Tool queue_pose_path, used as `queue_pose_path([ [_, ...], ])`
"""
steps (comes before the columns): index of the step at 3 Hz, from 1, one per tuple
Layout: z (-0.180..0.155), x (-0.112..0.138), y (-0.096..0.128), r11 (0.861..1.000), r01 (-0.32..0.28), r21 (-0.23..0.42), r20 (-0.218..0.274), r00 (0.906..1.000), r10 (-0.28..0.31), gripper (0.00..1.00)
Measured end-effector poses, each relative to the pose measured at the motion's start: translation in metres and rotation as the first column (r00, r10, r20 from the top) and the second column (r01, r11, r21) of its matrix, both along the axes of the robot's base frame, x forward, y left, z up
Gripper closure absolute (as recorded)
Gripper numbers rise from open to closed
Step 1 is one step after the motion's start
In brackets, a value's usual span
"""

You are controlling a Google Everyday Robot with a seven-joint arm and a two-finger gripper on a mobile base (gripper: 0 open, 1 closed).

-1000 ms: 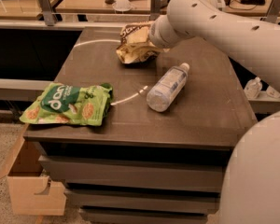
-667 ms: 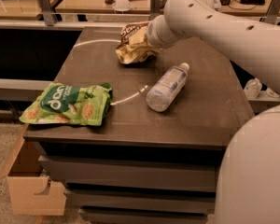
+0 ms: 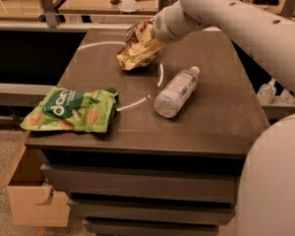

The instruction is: Move brown chip bag near green rice chip bag

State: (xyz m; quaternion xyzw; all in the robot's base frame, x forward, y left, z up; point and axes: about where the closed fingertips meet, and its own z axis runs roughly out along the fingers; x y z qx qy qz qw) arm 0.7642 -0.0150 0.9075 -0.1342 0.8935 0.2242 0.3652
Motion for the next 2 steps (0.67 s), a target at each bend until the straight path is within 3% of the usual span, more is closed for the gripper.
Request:
queue_pose_path([
  [1, 0.015, -0.030, 0.021, 0.980, -0.201, 0.006, -0.024, 0.9793, 0.201, 1.00],
  [2, 0.026, -0.074, 0.048, 0.864, -0.503, 0.011, -0.023, 0.8642, 0.503, 1.00],
])
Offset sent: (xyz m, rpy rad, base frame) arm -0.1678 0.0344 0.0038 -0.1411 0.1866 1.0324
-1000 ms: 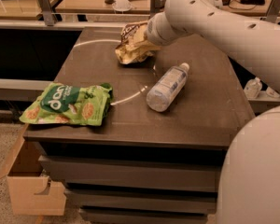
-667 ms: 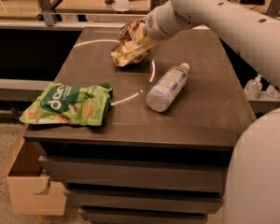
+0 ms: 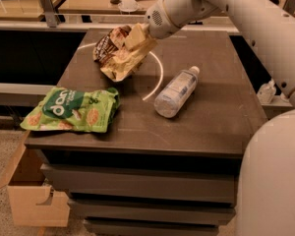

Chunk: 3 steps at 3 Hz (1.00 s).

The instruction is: Move brown chip bag near green rice chip bag

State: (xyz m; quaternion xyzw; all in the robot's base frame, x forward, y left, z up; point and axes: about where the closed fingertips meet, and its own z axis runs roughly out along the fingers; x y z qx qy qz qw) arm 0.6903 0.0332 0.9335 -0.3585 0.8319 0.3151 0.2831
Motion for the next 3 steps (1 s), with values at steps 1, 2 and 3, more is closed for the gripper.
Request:
queue_pose_path([
  [1, -0.015, -0.047, 0.004, 0.973, -0.225, -0.056, -0.037, 0.9741, 0.223, 1.00],
  [2, -0.035, -0.093, -0.006, 0.883, -0.430, -0.189, -0.092, 0.9027, 0.420, 0.74],
  [3, -0.042, -0.106, -0.013, 0.839, -0.483, -0.253, -0.097, 0.8750, 0.474, 0.43],
])
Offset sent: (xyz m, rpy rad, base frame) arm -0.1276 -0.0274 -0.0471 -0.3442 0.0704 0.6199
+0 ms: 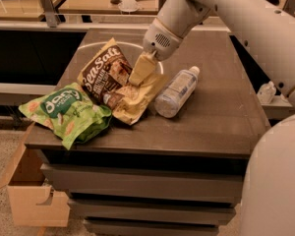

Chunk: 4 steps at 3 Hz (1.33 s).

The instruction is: Move brown chip bag near green rice chip bag

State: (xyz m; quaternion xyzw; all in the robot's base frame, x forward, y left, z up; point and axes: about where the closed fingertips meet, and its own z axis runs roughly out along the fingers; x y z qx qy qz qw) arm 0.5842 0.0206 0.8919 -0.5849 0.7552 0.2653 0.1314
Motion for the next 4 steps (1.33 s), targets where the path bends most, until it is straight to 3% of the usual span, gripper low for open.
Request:
queue_pose_path([
  [1, 0.003, 0.002, -0.001, 1.000, 0.020, -0.010, 0.032, 0.9993, -0.020, 0.20],
  [2, 0.018, 0.012, -0.002, 0.996, 0.085, 0.018, 0.068, 0.9940, -0.086, 0.00],
  [3, 0.067, 0.064, -0.034, 0.950, 0.293, 0.109, 0.227, 0.9229, -0.311, 0.00],
  [4, 0.116, 0.120, -0.078, 0.873, 0.452, 0.182, 0.455, 0.7489, -0.482, 0.00],
])
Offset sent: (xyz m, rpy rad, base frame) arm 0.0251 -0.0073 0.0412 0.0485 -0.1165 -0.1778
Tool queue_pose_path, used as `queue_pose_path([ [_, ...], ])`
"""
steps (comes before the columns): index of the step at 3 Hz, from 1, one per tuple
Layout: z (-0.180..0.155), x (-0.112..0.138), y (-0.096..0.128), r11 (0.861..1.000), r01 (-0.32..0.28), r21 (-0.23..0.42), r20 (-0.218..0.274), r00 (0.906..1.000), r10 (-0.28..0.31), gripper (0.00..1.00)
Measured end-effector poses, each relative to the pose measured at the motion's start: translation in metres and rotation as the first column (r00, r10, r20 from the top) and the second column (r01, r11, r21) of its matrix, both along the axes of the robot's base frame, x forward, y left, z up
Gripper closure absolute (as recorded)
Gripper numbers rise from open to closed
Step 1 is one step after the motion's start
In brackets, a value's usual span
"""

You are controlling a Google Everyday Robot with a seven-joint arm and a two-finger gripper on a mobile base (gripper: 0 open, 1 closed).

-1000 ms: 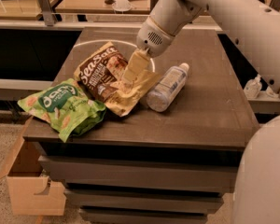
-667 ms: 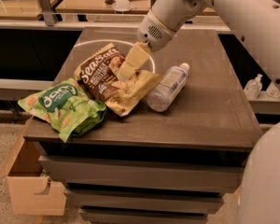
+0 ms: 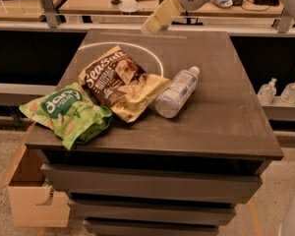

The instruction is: Move brown chip bag near green rice chip bag

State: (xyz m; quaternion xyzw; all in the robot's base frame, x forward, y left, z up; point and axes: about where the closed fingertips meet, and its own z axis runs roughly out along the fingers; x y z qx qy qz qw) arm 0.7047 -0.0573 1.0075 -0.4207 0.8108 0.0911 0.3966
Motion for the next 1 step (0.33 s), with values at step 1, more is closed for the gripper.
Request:
queue_pose_path([
  [1, 0.0029, 0.0048, 0.0050, 1.000, -0.004, 0.015, 0.022, 0.9998, 0.004, 0.00],
])
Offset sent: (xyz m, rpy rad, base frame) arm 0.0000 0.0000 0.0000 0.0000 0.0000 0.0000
